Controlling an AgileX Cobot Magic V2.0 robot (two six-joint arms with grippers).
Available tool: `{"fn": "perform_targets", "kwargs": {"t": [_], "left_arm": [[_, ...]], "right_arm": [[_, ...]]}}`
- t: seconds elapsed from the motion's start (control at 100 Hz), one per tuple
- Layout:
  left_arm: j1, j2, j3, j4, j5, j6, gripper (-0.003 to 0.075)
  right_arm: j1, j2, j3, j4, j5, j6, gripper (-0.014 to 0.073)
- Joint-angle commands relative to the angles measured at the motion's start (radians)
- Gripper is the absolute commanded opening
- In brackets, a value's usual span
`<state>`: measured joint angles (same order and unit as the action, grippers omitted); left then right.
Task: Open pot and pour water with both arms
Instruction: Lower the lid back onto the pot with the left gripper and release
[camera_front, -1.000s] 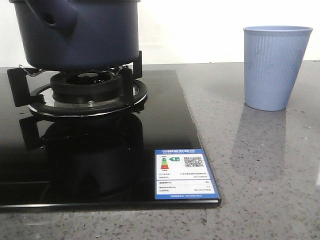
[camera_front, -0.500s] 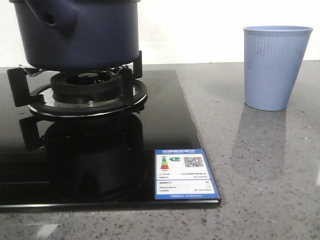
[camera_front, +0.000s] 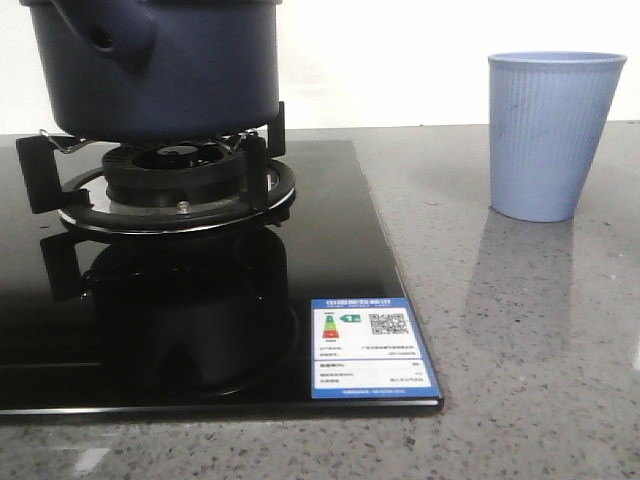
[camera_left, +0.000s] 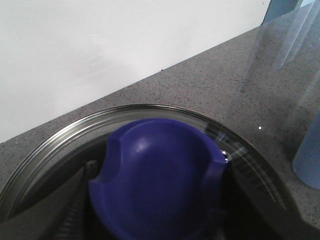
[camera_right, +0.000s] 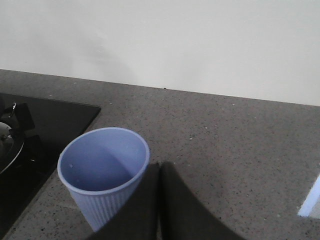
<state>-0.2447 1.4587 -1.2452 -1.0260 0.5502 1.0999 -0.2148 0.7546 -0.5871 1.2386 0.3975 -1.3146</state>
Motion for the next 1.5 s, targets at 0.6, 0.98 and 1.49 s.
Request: {"fn": "perform_targets", "kwargs": {"t": [0.6, 0.98, 1.49], "left_arm": [[-0.001, -0.063, -0.040, 0.040, 0.017, 0.000, 0.0417], [-0.001, -0.063, -0.040, 0.053, 0.017, 0.000, 0.0417], [-0.001, -0.063, -0.040, 0.045, 0.021, 0.000, 0.0604]], "right_arm": [[-0.003, -0.007, -0.026, 0.032, 0.015, -0.003, -0.0074], [-0.003, -0.007, -0.026, 0.032, 0.015, -0.003, -0.0074], [-0.003, -0.007, -0.026, 0.032, 0.015, -0.003, -0.0074]]}}
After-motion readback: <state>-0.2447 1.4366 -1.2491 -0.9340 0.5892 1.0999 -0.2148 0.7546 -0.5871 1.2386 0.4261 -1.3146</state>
